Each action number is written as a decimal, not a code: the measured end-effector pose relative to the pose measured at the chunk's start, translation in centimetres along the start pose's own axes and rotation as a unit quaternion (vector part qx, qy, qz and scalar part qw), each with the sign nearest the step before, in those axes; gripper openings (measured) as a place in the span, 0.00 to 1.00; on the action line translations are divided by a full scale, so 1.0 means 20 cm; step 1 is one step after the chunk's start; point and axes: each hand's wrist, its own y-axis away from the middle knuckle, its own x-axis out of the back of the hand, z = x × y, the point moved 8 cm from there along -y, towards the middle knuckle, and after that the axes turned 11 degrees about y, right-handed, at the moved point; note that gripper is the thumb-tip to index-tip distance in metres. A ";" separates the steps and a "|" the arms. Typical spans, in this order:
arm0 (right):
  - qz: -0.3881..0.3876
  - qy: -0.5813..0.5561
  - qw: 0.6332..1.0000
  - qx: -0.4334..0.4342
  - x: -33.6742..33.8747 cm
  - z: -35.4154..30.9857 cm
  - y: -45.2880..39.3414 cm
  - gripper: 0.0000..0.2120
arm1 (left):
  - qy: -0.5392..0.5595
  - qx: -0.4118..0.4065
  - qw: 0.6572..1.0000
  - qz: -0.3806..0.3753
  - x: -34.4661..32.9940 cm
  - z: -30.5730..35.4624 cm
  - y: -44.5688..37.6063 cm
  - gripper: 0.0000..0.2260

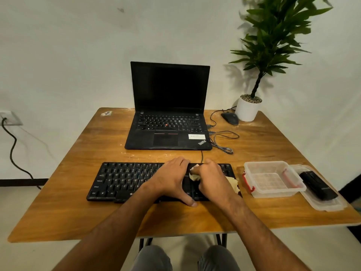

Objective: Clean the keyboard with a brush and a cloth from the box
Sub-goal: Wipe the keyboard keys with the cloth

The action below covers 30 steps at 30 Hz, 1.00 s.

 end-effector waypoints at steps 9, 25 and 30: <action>-0.005 -0.043 0.999 -0.004 0.08 0.06 -0.01 0.20 | -0.005 0.010 1.000 -0.015 -0.01 -0.01 -0.01 0.55; -0.032 -0.009 0.999 0.027 0.02 0.04 0.10 0.20 | -0.015 0.020 0.999 -0.022 -0.01 0.02 -0.01 0.58; 0.035 -0.074 0.992 -0.097 0.14 0.24 0.03 0.17 | -0.010 0.031 0.999 -0.026 -0.01 0.00 -0.01 0.59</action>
